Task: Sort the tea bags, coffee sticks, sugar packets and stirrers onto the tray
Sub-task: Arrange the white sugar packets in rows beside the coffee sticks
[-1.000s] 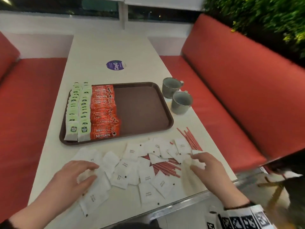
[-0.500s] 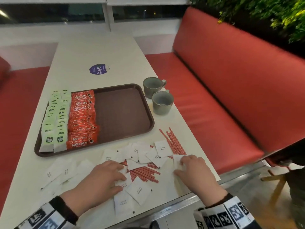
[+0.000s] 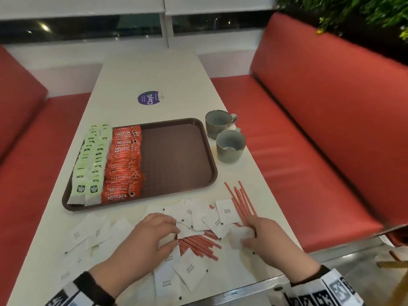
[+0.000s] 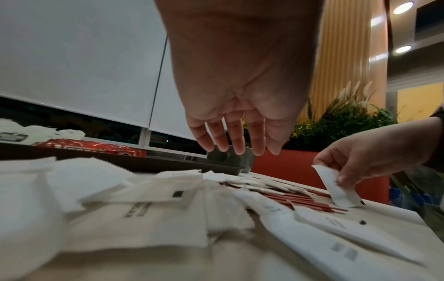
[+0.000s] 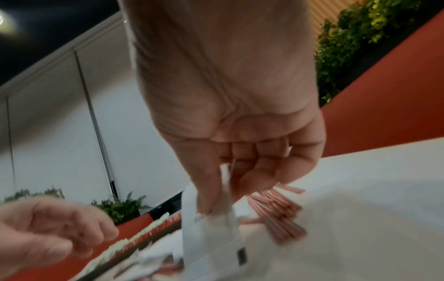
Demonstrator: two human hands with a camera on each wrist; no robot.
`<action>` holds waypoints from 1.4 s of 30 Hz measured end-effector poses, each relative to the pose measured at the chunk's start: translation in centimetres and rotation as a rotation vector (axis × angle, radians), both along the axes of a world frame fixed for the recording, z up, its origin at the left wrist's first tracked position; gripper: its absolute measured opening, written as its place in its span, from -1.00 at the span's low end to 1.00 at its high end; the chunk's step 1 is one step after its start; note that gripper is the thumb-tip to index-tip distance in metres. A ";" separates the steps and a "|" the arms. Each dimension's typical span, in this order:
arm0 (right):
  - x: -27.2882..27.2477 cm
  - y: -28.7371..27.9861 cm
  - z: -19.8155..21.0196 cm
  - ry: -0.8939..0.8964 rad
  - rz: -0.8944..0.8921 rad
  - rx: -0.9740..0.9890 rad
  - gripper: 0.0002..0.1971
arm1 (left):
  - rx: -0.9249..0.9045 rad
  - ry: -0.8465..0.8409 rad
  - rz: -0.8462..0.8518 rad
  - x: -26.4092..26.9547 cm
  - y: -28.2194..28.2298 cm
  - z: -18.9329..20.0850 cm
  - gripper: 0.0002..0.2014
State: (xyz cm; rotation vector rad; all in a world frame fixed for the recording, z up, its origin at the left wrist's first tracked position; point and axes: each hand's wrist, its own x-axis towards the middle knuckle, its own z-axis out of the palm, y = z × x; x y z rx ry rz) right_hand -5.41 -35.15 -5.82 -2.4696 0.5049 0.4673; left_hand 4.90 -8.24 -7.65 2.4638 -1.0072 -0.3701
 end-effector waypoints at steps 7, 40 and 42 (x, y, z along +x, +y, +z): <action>5.5 -0.8 1.7 0.010 0.140 0.046 -0.48 | -0.057 0.064 0.188 -0.7 2.2 0.3 -0.88; 8.9 3.2 6.4 -0.184 0.309 0.533 -0.91 | -0.572 1.357 0.218 0.9 -4.4 7.3 -0.62; 8.7 3.2 5.7 -0.224 0.220 0.577 -0.91 | -0.610 1.374 0.265 0.8 -3.9 7.1 -0.61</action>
